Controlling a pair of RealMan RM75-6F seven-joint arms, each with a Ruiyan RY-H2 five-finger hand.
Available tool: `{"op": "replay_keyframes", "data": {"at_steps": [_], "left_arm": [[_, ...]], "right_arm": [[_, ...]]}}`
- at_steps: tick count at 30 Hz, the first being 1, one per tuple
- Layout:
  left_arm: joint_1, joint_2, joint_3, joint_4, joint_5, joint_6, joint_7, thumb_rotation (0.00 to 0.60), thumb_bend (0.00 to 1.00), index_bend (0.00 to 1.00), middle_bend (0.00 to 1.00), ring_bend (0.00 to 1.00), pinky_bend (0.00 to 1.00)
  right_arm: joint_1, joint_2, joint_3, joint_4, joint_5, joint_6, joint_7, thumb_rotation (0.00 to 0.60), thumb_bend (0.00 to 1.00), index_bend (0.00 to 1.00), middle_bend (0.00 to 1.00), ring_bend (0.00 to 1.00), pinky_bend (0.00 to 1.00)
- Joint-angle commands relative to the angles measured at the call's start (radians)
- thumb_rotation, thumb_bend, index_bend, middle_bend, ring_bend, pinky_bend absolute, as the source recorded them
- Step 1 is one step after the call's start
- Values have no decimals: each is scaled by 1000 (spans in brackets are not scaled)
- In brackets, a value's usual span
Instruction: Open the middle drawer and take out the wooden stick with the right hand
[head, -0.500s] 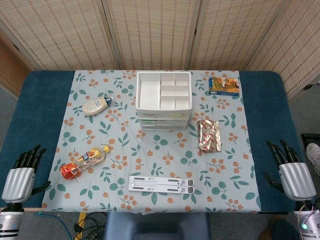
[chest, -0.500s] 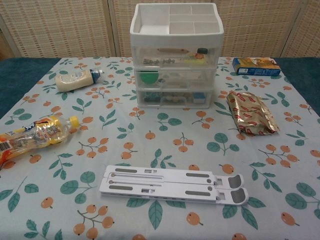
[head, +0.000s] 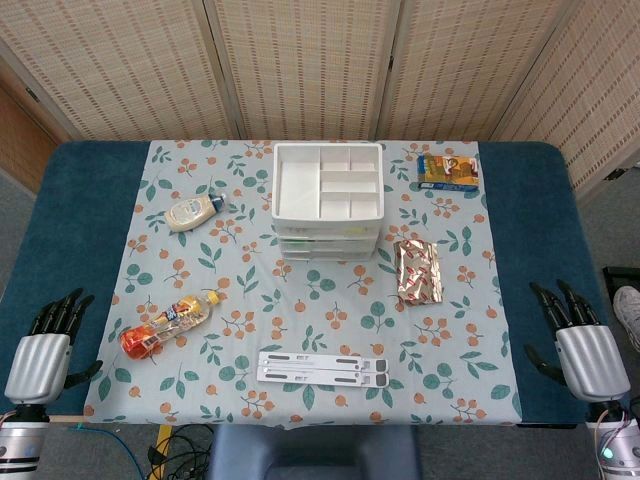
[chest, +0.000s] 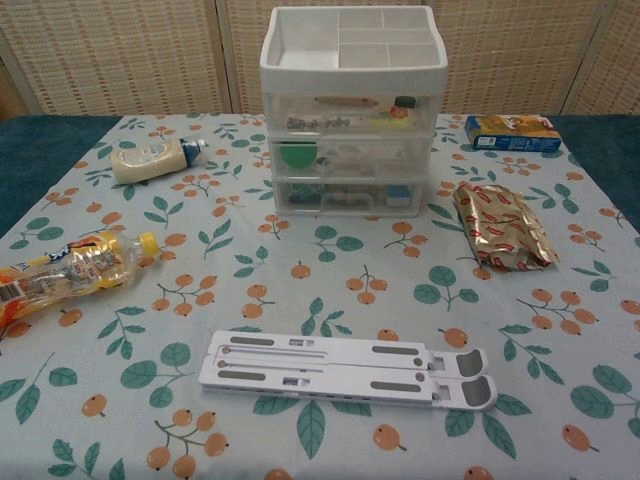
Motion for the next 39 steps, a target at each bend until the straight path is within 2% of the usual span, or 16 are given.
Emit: {"op": "replay_keyframes", "data": {"at_steps": [1, 8, 17, 19, 21, 23, 27, 31, 39], "left_arm": [[1, 0, -1, 1, 1, 2, -3, 600, 136, 95, 67, 99, 106], [6, 1, 2, 7, -2, 4, -10, 600, 136, 96, 67, 99, 106], [9, 0, 3, 13, -4, 5, -15, 600, 136, 97, 67, 100, 106], [10, 0, 3, 15, -7, 3, -16, 600, 136, 97, 67, 100, 106], [10, 0, 3, 16, -9, 2, -16, 600, 136, 97, 67, 100, 106], [11, -1, 2, 17, -10, 2, -17, 600, 136, 97, 67, 100, 106], [8, 0, 1, 20, -13, -4, -17, 600, 136, 98, 67, 99, 106], [7, 2, -1, 21, -13, -3, -18, 600, 136, 99, 67, 100, 106], [10, 8, -2, 22, -18, -2, -20, 600, 136, 99, 67, 100, 106]], "right_arm": [[9, 1, 0, -7, -8, -11, -8, 600, 304, 0, 174, 80, 145], [59, 1, 3, -35, -24, -79, -29, 600, 303, 0, 181, 96, 155], [167, -47, 24, -76, 7, -239, -33, 600, 303, 0, 294, 311, 429], [193, -66, 36, -84, 33, -277, -12, 600, 306, 0, 361, 397, 511], [219, -88, 50, -87, 66, -315, 20, 600, 316, 0, 434, 477, 592], [242, -103, 59, -92, 98, -354, 54, 600, 328, 0, 554, 592, 714], [306, -123, 87, -106, 178, -474, 212, 600, 352, 0, 707, 724, 859], [367, -141, 123, -94, 253, -584, 355, 600, 371, 3, 766, 792, 888], [472, -229, 195, -22, 383, -745, 562, 600, 428, 12, 805, 839, 912]]}}
